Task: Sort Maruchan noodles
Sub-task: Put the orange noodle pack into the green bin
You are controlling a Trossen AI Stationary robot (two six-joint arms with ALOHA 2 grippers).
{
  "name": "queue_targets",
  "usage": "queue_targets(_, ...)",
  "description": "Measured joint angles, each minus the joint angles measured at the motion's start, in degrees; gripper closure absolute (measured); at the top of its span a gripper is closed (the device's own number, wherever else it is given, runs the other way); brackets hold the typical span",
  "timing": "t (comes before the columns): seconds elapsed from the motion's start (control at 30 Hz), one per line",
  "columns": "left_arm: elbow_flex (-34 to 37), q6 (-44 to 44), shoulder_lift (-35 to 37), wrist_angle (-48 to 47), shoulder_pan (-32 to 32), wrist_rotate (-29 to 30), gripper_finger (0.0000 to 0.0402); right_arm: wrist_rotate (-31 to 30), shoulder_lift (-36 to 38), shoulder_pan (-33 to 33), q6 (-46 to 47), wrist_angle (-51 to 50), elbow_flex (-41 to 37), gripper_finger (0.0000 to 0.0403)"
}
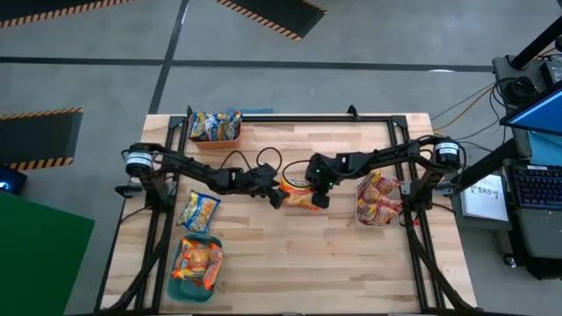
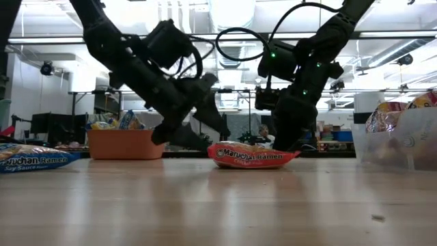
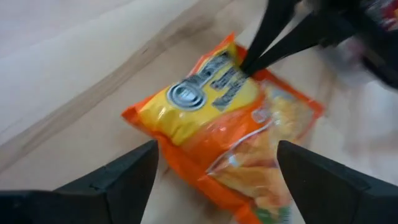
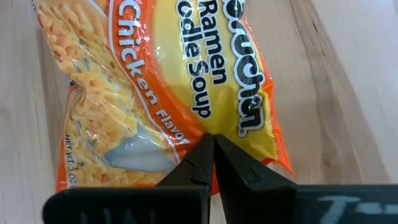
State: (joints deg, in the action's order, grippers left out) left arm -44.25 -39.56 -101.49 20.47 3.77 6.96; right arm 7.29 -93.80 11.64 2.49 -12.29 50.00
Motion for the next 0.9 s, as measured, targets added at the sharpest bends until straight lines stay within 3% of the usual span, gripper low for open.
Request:
queue_targets(0.5,0.0,-0.1,-5.2,7.8,0.1,0.6,0.0111,0.0,-0.1,0.0,0.1,1.0,-0.1,0.0394)
queue_targets(0.67,0.0,0.1,-5.3,7.6,0.0,0.6,0.0143,0.0,-0.1,0.0,0.4,1.3,-0.1,0.0394)
queue_targets(0.9,0.0,1.1,-5.3,7.6,0.0,0.6,0.0220,0.0,-0.1,0.0,0.5,2.1,-0.1,0.0394)
